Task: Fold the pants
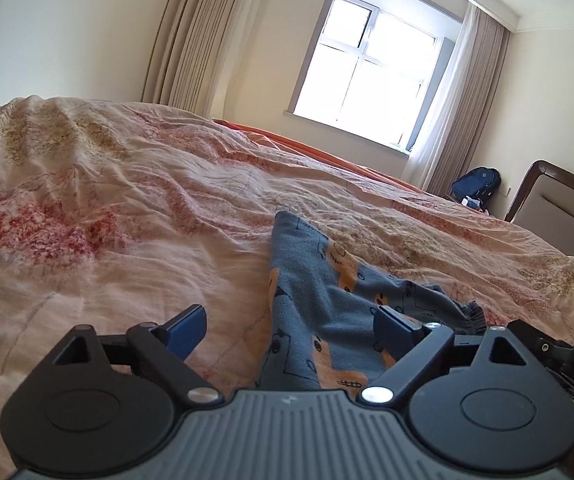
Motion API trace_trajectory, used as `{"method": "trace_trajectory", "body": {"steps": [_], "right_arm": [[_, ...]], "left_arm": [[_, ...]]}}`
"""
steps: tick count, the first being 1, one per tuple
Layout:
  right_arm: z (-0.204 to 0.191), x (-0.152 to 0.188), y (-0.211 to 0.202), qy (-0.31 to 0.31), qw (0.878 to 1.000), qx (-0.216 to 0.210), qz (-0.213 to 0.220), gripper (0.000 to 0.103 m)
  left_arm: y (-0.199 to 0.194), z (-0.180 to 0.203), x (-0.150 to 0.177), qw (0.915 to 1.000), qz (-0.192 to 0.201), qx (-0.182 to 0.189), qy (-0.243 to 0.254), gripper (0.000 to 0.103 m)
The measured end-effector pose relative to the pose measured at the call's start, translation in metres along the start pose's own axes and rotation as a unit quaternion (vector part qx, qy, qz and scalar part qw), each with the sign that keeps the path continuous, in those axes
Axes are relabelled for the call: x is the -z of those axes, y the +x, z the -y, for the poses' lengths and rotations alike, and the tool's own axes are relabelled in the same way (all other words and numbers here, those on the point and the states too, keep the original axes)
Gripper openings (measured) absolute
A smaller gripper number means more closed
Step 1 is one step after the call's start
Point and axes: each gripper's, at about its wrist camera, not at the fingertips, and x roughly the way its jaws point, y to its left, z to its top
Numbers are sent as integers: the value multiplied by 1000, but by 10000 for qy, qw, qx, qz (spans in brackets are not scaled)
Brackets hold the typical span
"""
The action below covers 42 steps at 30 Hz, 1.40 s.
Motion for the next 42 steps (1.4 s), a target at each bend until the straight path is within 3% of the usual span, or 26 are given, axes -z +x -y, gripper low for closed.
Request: {"method": "trace_trajectory", "body": {"steps": [5, 15, 24, 42], "right_arm": [[-13, -13, -38, -263, 9989, 36, 376, 102], [-29, -21, -106, -683, 9941, 51, 843, 103], [-36, -6, -154, -935, 9909, 79, 960, 103], [-41, 28, -216, -994, 9897, 26, 1029, 103]], "left_arm": [[-35, 9, -4, 9996, 262, -52, 136, 102], [-96, 34, 0, 9962, 695, -61, 530, 103], [-141, 50, 27, 9923, 840, -127, 898, 103], [-202, 51, 69, 9888, 1034, -261, 1048, 103]]}}
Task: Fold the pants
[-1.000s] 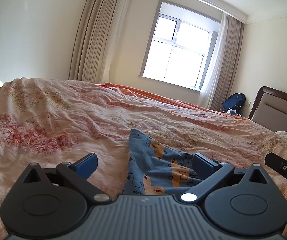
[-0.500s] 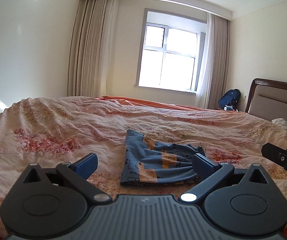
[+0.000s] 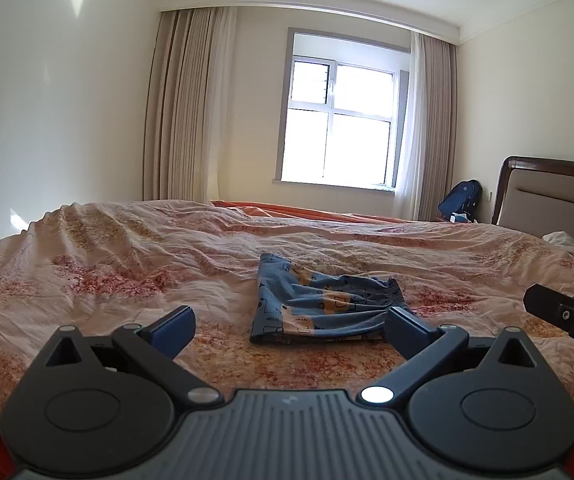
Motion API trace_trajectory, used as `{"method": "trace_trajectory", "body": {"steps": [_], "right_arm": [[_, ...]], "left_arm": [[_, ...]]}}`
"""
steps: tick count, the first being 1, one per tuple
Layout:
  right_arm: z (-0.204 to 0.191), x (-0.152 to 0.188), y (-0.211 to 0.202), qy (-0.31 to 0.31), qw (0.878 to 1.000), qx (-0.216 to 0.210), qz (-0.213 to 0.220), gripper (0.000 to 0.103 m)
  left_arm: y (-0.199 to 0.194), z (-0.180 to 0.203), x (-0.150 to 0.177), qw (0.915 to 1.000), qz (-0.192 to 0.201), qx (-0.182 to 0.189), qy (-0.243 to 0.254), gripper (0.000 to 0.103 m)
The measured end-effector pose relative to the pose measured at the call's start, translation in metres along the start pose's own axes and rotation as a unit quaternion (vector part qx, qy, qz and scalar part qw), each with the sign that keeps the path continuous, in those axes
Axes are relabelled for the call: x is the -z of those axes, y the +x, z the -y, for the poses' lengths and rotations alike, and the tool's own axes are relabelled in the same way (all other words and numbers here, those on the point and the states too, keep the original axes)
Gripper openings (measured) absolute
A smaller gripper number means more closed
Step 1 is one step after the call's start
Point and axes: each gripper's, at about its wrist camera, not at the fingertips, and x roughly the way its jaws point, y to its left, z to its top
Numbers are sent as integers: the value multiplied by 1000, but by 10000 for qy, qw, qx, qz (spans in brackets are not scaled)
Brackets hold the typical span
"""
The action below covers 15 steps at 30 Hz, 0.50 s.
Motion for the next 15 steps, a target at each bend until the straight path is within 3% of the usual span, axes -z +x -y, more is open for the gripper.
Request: {"method": "trace_trajectory", "body": {"steps": [15], "right_arm": [[-13, 29, -12, -231, 9997, 27, -88, 103]], "left_arm": [[-14, -8, 29, 9991, -55, -396, 150, 103]]}}
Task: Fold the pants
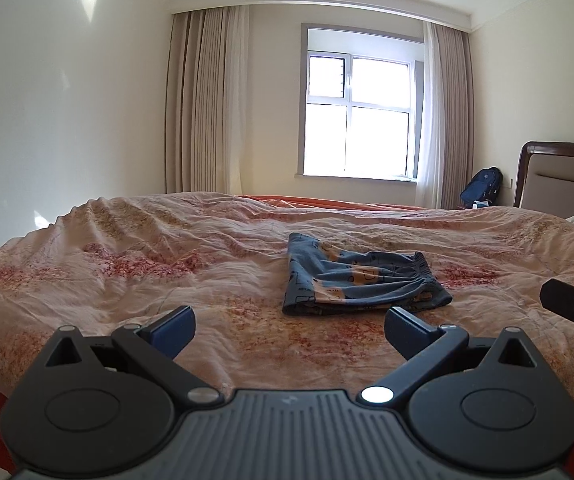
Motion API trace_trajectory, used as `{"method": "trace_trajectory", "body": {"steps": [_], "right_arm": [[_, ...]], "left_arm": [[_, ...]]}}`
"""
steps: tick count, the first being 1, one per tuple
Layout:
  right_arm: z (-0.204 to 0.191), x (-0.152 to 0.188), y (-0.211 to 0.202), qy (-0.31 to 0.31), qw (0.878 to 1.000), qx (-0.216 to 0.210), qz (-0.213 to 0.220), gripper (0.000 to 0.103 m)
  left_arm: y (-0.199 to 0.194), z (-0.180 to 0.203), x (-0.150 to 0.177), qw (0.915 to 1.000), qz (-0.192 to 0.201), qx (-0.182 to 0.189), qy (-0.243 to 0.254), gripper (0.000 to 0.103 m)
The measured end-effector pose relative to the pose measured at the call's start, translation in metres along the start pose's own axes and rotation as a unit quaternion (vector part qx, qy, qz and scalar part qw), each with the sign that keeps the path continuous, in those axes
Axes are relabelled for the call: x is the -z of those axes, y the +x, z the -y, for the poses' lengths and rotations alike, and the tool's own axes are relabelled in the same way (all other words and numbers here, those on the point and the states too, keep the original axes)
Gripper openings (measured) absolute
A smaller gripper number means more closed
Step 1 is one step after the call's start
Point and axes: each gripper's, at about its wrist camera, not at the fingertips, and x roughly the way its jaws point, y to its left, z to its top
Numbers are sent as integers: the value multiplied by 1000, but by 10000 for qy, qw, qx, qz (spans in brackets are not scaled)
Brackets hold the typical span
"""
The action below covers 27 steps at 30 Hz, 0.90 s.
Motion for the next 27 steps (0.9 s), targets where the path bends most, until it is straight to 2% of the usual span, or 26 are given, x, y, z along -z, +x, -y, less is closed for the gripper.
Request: {"method": "trace_trajectory", "body": {"steps": [8, 14, 27], "right_arm": [[-10, 25, 1, -109, 9995, 304, 53, 103], [-11, 36, 6, -73, 9988, 465, -116, 103], [-16, 41, 11, -141, 9987, 407, -285, 103]], "left_arm": [[10, -15, 17, 9998, -137, -87, -127, 103], [13, -19, 31, 9995, -318, 3, -57, 103], [8, -18, 35, 9995, -296, 65, 18, 103]]}}
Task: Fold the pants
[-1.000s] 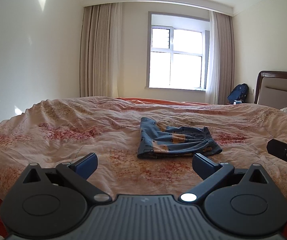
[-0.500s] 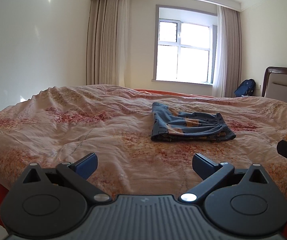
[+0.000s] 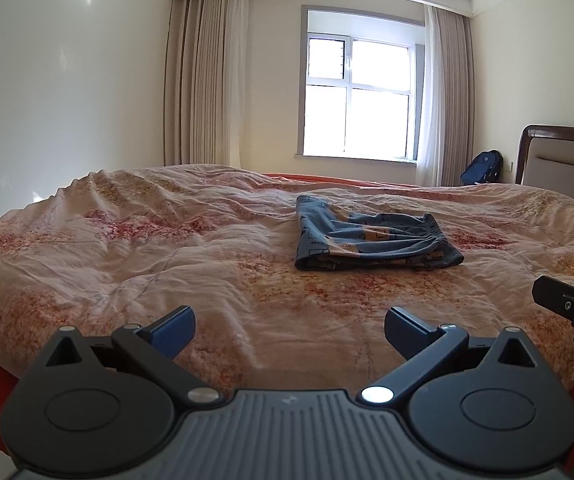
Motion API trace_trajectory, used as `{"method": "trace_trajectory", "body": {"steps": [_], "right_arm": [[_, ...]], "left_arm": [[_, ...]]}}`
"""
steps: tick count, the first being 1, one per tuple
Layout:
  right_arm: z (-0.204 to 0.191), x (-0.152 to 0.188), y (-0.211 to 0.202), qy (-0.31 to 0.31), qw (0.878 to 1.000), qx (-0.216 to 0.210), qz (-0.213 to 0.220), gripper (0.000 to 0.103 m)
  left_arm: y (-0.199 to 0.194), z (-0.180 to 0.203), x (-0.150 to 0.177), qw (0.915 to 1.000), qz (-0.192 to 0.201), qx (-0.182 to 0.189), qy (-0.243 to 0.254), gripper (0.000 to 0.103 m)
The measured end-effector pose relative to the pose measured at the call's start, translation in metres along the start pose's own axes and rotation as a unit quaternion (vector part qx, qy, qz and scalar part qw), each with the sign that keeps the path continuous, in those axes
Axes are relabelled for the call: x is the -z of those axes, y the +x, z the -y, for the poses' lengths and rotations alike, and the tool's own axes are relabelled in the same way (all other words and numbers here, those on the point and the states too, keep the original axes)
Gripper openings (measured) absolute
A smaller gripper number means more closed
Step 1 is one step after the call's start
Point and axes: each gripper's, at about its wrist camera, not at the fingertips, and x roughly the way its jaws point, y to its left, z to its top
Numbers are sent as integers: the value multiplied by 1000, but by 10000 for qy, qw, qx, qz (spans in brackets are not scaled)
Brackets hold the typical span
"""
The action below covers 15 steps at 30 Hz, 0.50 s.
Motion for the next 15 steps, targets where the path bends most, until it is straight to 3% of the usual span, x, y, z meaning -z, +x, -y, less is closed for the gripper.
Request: {"method": "trace_trajectory", "body": {"steps": [15], "right_arm": [[-1, 2, -1, -7, 10000, -3, -51, 103]], "left_arm": [[0, -4, 4, 10000, -58, -11, -39, 103]]}}
